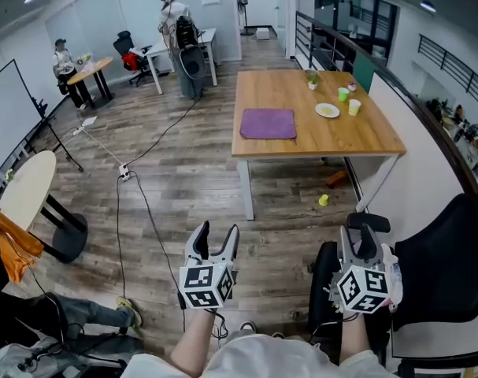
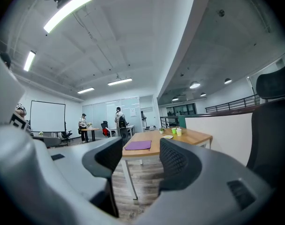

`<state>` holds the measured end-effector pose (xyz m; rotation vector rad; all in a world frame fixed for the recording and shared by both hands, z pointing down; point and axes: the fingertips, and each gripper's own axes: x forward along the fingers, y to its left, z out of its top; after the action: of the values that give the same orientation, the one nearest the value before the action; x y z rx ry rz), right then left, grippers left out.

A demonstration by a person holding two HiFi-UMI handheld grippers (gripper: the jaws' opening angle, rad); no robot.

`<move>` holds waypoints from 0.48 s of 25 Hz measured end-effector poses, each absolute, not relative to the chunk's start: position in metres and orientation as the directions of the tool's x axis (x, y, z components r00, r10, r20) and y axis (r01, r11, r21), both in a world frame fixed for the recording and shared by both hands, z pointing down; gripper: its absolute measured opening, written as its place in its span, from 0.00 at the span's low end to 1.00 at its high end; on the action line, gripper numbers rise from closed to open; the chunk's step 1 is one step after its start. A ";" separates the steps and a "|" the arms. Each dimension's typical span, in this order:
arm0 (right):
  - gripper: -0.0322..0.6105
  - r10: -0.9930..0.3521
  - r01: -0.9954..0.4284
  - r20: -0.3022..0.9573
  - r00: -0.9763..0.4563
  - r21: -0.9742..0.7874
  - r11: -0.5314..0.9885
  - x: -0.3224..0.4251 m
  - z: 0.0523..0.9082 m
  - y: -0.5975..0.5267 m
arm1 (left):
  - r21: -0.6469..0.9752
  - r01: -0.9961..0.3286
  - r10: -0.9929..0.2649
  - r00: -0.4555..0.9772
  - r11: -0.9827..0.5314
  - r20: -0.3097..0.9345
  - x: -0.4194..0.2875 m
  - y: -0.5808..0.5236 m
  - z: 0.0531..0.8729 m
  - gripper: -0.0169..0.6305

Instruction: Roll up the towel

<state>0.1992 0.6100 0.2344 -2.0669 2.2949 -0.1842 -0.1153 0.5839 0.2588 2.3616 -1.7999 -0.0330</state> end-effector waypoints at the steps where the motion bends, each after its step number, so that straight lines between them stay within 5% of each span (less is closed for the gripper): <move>1: 0.44 -0.993 -0.988 0.039 -0.107 -0.113 0.102 0.199 0.234 0.610 | 0.154 -0.953 -0.958 0.275 -0.260 0.083 -0.115 0.585 0.259 0.50; 7: 0.60 -0.995 -0.994 0.031 -0.094 -0.055 0.092 0.200 0.235 0.614 | 0.145 -0.950 -0.956 0.287 -0.276 0.066 -0.114 0.587 0.260 0.78; 12: 0.78 -0.995 -0.996 0.041 -0.087 -0.039 0.086 0.197 0.242 0.613 | 0.132 -0.947 -0.949 0.306 -0.294 0.076 -0.110 0.588 0.265 0.86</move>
<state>0.1974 0.6135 0.2424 -2.1247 2.3175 -0.0895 -0.1100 0.5881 0.2648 2.4118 -1.7666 -0.0252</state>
